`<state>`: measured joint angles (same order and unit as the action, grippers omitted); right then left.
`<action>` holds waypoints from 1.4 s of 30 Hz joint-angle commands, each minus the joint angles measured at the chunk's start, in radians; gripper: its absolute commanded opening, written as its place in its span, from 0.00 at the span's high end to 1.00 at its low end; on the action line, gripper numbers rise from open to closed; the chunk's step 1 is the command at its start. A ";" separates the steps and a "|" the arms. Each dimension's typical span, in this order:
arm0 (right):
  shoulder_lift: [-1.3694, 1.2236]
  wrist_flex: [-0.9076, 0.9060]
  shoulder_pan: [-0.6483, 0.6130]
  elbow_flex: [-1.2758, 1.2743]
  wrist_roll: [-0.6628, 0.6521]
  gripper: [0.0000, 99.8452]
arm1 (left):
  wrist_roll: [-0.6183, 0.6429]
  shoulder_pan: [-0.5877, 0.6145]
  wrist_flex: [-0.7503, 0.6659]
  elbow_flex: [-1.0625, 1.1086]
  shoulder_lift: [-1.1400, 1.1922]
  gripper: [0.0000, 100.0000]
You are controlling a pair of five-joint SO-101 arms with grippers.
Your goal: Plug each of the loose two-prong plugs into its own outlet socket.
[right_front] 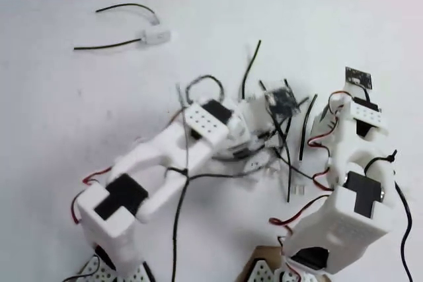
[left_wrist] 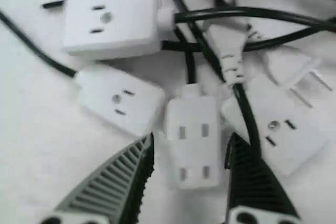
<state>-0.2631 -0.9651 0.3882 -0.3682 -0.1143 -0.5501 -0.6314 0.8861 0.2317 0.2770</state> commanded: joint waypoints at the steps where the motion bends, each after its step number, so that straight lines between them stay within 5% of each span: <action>1: -0.012 0.015 0.007 0.020 0.009 0.79 | 0.021 -0.079 -0.009 0.002 -0.024 0.77; 15: -0.012 0.015 0.007 0.020 0.009 0.79 | 0.018 0.021 0.000 -0.028 0.076 0.83; 19: -0.012 0.015 0.007 0.020 0.009 0.79 | 0.021 0.015 0.074 -0.095 0.088 0.96; 28: -0.012 0.015 0.007 0.020 0.009 0.79 | 0.023 0.071 0.278 -0.147 0.074 0.96; 36: -0.012 0.015 0.007 0.020 0.009 0.79 | 0.014 0.302 0.586 -0.342 0.074 0.97; 42: -0.012 0.015 0.007 0.020 0.009 0.79 | -0.101 0.550 0.661 -0.391 -0.002 0.97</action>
<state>-0.2631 -0.9651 0.3882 -0.3682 -0.1143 -0.6022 -0.2156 1.5275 -0.1074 0.3629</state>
